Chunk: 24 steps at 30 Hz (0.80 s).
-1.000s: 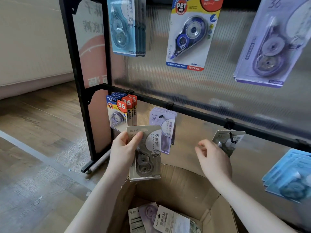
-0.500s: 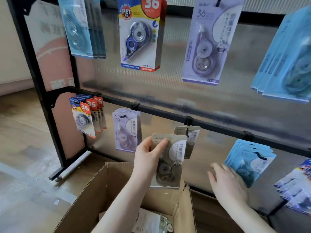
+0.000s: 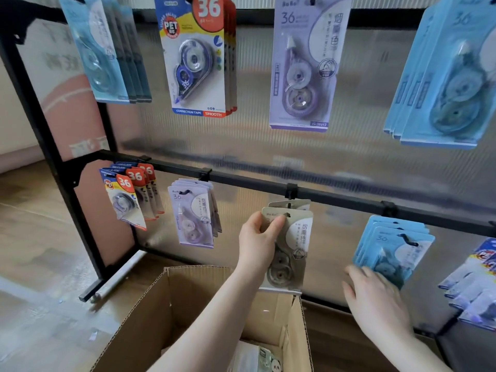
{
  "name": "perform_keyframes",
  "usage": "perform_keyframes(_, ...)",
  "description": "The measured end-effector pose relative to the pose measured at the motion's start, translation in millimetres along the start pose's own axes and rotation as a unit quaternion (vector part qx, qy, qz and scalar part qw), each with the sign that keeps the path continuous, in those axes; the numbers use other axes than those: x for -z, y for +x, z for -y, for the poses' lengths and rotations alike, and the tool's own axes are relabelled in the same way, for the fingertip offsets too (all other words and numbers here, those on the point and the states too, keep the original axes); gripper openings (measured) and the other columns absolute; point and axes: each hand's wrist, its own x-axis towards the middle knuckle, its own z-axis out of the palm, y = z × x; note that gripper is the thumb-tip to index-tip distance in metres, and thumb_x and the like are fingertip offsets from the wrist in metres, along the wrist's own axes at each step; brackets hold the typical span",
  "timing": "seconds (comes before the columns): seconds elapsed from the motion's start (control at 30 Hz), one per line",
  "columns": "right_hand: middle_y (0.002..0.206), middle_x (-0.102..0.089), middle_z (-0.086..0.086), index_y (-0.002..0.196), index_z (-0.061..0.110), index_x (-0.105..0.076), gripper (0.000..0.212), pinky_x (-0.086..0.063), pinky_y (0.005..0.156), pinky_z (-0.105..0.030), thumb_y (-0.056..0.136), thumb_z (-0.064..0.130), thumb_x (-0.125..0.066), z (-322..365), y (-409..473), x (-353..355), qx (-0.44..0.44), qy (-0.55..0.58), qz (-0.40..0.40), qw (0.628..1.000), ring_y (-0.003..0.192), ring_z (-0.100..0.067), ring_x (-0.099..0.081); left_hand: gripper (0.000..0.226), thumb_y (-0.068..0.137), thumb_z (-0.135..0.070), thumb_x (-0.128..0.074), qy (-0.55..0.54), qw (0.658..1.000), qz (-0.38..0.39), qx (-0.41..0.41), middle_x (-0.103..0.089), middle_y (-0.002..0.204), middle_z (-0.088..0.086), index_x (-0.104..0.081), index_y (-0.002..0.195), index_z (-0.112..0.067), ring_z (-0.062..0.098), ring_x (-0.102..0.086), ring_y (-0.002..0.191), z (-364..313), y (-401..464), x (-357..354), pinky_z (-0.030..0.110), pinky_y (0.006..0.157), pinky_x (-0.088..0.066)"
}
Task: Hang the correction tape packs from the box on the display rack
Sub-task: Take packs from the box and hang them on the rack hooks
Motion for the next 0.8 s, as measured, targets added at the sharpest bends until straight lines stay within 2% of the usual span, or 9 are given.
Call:
perform_keyframes(0.1, 0.115, -0.056, 0.011, 0.117, 0.030, -0.048, 0.024, -0.046, 0.086, -0.024, 0.098, 0.039, -0.036, -1.4, -1.1, -0.8, -0.001, -0.001, 0.005, 1.000, 0.109, -0.010, -0.055, 0.022, 0.091, -0.026, -0.062, 0.005, 1.000, -0.001, -0.002, -0.063, 0.076, 0.000, -0.052, 0.072, -0.021, 0.022, -0.064, 0.081, 5.9, 0.0, -4.7, 0.041, 0.074, -0.055)
perform_keyframes(0.17, 0.117, -0.056, 0.011, 0.119, 0.031, -0.048, 0.025, -0.047, 0.086, -0.024, 0.098, 0.040, -0.037, -2.6, -2.0, -1.3, -0.001, 0.001, 0.008, 1.000, 0.110, -0.010, -0.055, 0.020, 0.092, -0.027, -0.061, 0.011, 1.000, -0.007, 0.007, -0.064, 0.082, 0.002, -0.053, 0.075, -0.021, 0.022, -0.065, 0.086, 8.5, 2.5, -7.9, 0.044, 0.078, -0.056)
perform_keyframes(0.27, 0.122, -0.055, 0.013, 0.124, 0.031, -0.045, 0.029, -0.046, 0.088, -0.022, 0.098, 0.040, -0.037, -5.8, -3.3, -2.0, 0.002, 0.000, 0.013, 1.000, 0.113, -0.008, -0.053, 0.016, 0.094, -0.030, -0.058, 0.022, 1.000, 0.001, 0.014, -0.065, 0.091, 0.004, -0.053, 0.082, -0.021, 0.022, -0.065, 0.091, 8.8, 9.5, -13.0, 0.041, 0.080, -0.057)
perform_keyframes(0.37, 0.125, -0.052, 0.014, 0.127, 0.032, -0.042, 0.030, -0.044, 0.088, -0.020, 0.099, 0.041, -0.034, -7.9, -4.6, -1.5, 0.007, -0.002, 0.016, 1.000, 0.115, -0.006, -0.052, 0.020, 0.094, -0.032, -0.056, 0.049, 0.999, -0.001, 0.009, -0.061, 0.089, 0.003, -0.051, 0.082, -0.019, 0.021, -0.062, 0.090, 8.7, 19.1, -16.7, 0.039, 0.079, -0.057)
perform_keyframes(0.57, 0.125, -0.053, 0.012, 0.127, 0.031, -0.043, 0.031, -0.045, 0.090, -0.021, 0.099, 0.040, -0.036, -5.4, -4.0, -0.7, 0.008, 0.004, 0.025, 1.000, 0.115, -0.007, -0.052, 0.017, 0.094, -0.033, -0.056, 0.070, 0.997, 0.023, -0.012, -0.062, 0.097, 0.003, -0.054, 0.094, -0.017, 0.020, -0.062, 0.098, 13.3, 27.5, -15.2, 0.040, 0.084, -0.056)
perform_keyframes(0.63, 0.123, -0.054, 0.011, 0.126, 0.030, -0.044, 0.030, -0.045, 0.089, -0.021, 0.099, 0.040, -0.036, -3.9, -2.7, -1.1, 0.008, 0.009, 0.026, 1.000, 0.113, -0.008, -0.052, 0.014, 0.093, -0.033, -0.058, 0.082, 0.996, 0.025, -0.029, -0.062, 0.096, 0.001, -0.053, 0.092, -0.020, 0.020, -0.063, 0.097, 15.6, 28.2, -10.4, 0.039, 0.082, -0.058)
perform_keyframes(0.7, 0.119, -0.055, 0.011, 0.124, 0.029, -0.046, 0.028, -0.044, 0.089, -0.022, 0.099, 0.038, -0.037, -0.8, -1.5, -0.6, 0.007, 0.010, 0.023, 1.000, 0.110, -0.009, -0.053, 0.013, 0.091, -0.032, -0.061, 0.111, 0.992, 0.017, -0.051, -0.063, 0.094, 0.000, -0.054, 0.092, -0.021, 0.018, -0.063, 0.093, 16.8, 28.9, -1.5, 0.039, 0.080, -0.057)
perform_keyframes(0.8, 0.113, -0.060, 0.006, 0.121, 0.024, -0.052, 0.027, -0.045, 0.088, -0.027, 0.098, 0.033, -0.042, 6.1, 0.7, 0.3, 0.012, 0.025, 0.009, 1.000, 0.106, -0.014, -0.057, 0.025, 0.090, -0.034, -0.062, 0.207, 0.974, -0.012, -0.097, -0.063, 0.104, -0.002, -0.059, 0.107, -0.015, 0.014, -0.059, 0.097, 20.0, 29.8, 22.0, 0.034, 0.086, -0.052)
